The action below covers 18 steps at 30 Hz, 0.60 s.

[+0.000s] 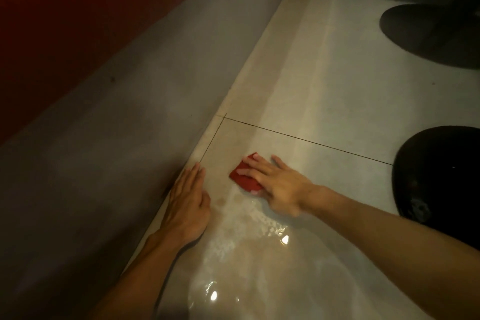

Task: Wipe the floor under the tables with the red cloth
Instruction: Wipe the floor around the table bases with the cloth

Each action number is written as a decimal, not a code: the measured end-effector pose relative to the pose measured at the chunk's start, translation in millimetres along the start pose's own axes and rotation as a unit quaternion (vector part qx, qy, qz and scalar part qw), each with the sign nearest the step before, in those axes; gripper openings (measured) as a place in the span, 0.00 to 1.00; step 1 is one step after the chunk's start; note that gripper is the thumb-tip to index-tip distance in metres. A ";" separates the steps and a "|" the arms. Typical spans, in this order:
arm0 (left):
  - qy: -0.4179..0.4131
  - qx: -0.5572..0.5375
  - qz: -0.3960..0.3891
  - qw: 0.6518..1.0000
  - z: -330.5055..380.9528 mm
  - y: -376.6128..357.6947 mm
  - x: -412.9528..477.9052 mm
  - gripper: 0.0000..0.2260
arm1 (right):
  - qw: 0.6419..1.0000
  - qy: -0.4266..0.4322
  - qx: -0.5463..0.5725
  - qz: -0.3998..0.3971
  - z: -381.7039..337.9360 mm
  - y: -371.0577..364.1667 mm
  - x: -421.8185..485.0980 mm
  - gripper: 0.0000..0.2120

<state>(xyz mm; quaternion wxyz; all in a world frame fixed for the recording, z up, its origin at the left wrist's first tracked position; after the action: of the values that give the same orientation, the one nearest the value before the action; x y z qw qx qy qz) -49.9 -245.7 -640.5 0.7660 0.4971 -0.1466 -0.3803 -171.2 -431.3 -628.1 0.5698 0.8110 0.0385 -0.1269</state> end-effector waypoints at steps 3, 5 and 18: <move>0.007 -0.020 -0.010 1.000 1.8 -0.1 2.7 0.24 | 0.998 -0.066 0.008 0.017 2.6 6.8 14.3 0.27; 0.016 -0.023 -0.014 1.000 2.8 -0.5 4.6 0.23 | 0.993 -0.105 0.040 0.027 -12.4 5.3 24.1 0.28; -0.154 -0.021 -0.070 0.985 48.7 -0.2 16.4 0.25 | 0.943 -0.178 0.236 0.153 6.1 22.1 -30.0 0.22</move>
<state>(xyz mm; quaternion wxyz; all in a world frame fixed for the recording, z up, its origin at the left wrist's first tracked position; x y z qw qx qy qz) -68.4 -289.4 -620.7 0.7163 0.4249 -0.2200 -0.5079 -196.5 -442.2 -602.3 0.3718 0.8826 -0.2196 -0.1859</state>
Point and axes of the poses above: each hand's wrist, its own x-axis towards the middle knuckle, its own y-axis out of the back of the hand, z = x × y, the point moved 3 cm from there along x, towards the middle knuckle, and after that the axes turned 1 degree about -z, right-handed, at the moved point
